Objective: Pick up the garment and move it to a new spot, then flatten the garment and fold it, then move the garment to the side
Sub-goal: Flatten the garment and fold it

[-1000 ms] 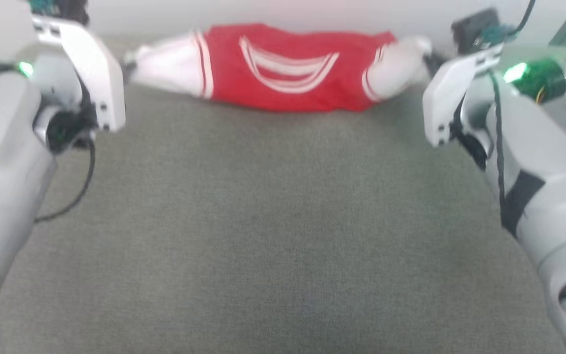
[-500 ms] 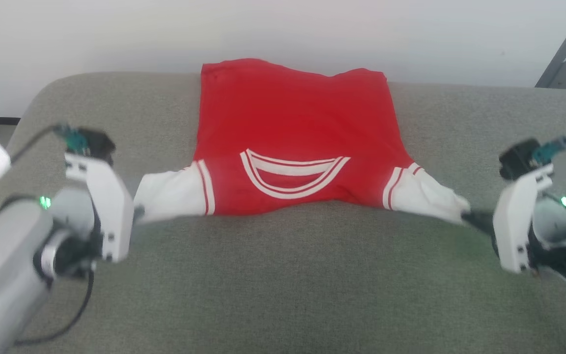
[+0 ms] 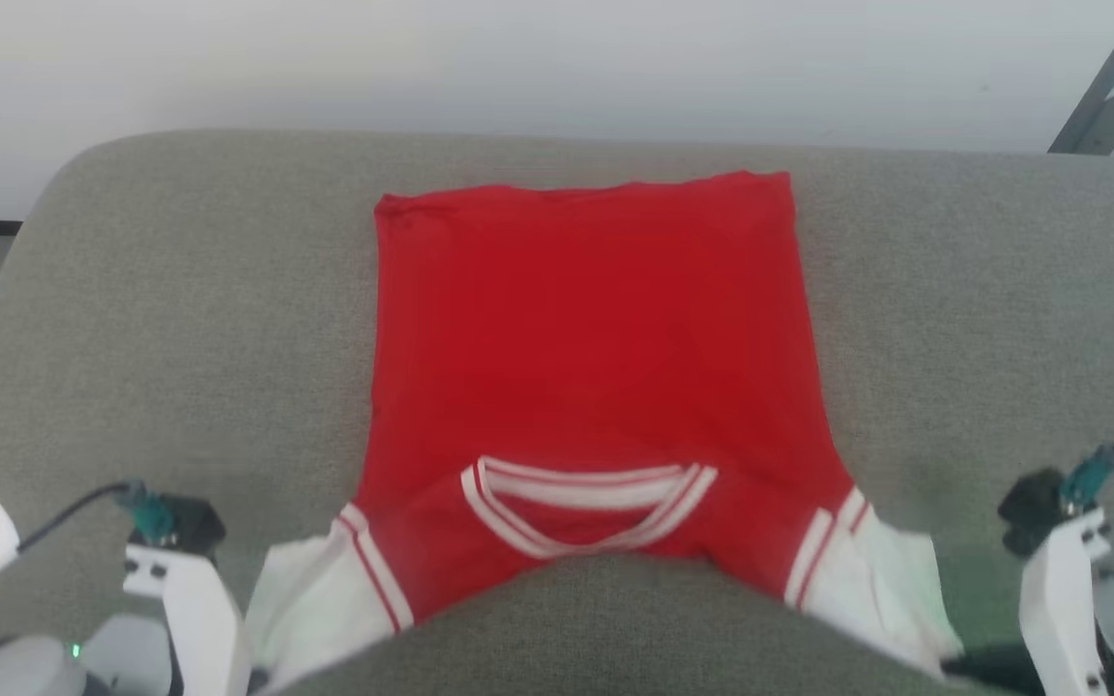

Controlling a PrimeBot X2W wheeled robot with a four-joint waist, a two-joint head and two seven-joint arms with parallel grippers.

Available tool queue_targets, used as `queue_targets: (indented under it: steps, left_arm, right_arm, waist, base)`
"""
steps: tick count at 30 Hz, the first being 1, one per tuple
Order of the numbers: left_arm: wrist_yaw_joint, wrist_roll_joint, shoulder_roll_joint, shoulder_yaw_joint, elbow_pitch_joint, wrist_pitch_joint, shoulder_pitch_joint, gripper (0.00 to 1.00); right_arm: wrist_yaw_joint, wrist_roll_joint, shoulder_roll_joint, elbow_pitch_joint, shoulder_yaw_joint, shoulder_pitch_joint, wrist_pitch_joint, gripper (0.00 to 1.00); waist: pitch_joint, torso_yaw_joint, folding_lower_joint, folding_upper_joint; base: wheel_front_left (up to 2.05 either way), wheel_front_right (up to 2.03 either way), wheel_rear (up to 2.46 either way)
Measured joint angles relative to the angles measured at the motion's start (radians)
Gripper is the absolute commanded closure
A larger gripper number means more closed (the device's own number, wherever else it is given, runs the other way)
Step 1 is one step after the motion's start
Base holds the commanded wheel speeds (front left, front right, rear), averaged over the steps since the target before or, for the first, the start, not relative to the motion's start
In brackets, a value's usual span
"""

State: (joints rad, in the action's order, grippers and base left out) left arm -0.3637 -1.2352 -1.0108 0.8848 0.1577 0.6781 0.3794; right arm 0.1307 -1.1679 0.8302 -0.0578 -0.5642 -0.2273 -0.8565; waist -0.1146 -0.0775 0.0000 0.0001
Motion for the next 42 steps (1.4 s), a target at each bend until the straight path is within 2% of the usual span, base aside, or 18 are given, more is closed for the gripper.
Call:
queue_targets:
  steps: [5,7,10,12,13,19,23,27,33,34,42]
  left_arm:
    - [-0.044,-0.019,-0.045,0.017,0.066,0.016,-0.064,1.0]
    - [-0.057,-0.019,-0.049,0.017,0.077,0.009,-0.073,1.0]
    - [-0.052,-0.008,-0.031,0.009,0.07,-0.03,-0.073,1.0]
    - [-0.044,0.005,-0.015,0.007,0.055,-0.048,-0.07,1.0]
    - [-0.036,0.011,-0.009,0.007,0.048,-0.057,-0.065,1.0]
    - [-0.011,0.042,0.031,0.006,0.021,-0.079,-0.029,1.0]
    - [0.001,0.056,0.05,0.007,0.012,-0.086,-0.009,1.0]
    - [0.019,0.074,0.079,0.012,0.005,-0.09,0.022,1.0]
    - [0.061,0.112,0.137,0.021,-0.017,-0.098,0.085,1.0]
    - [0.061,0.112,0.137,0.021,-0.017,-0.098,0.085,1.0]
    - [0.124,0.145,0.213,0.038,-0.066,-0.108,0.167,1.0]
  right_arm:
    - [0.0,-0.017,0.012,0.057,0.073,0.123,-0.083,1.0]
    - [0.0,-0.005,0.002,0.074,0.11,0.157,-0.098,1.0]
    - [0.0,0.042,-0.038,0.075,0.175,0.189,-0.101,1.0]
    - [0.0,0.097,-0.072,0.082,0.217,0.195,-0.103,0.18]
    - [0.0,0.123,-0.086,0.091,0.235,0.195,-0.105,0.0]
    - [0.0,0.233,-0.188,0.181,0.381,0.167,-0.157,0.0]
    - [0.0,0.328,-0.247,0.25,0.466,0.079,-0.164,0.0]
    - [0.0,0.424,-0.301,0.26,0.478,-0.062,-0.106,0.0]
    - [0.0,0.543,-0.304,0.095,0.41,-0.298,0.046,0.0]
    - [0.0,0.543,-0.304,0.095,0.41,-0.298,0.046,0.0]
    - [0.0,0.609,-0.292,-0.271,0.32,-0.581,0.192,0.0]
  waist:
    - [-0.021,0.002,0.0,0.0]
    - [-0.031,0.002,0.0,0.0]
    - [-0.046,0.003,0.0,0.0]
    - [-0.054,0.005,0.0,0.0]
    - [-0.057,0.006,0.0,0.0]
    - [-0.07,0.006,0.0,-0.0001]
    - [-0.089,-0.001,0.0,0.0]
    - [-0.117,-0.017,0.0,0.0]
    - [-0.175,-0.058,0.0,0.0]
    - [-0.175,-0.058,0.0,0.0]
    - [-0.263,-0.13,0.0,0.0]
  base:
    - [0.0,0.0,0.0]
    - [0.0,0.0,0.0]
    - [0.0,0.0,0.0]
    - [0.0,0.0,0.0]
    - [0.0,0.0,0.0]
    - [0.0,0.0,0.0]
    - [0.0,0.0,0.0]
    - [0.0,0.0,0.0]
    - [0.0,0.0,0.0]
    - [0.0,0.0,0.0]
    - [0.0,0.0,0.0]
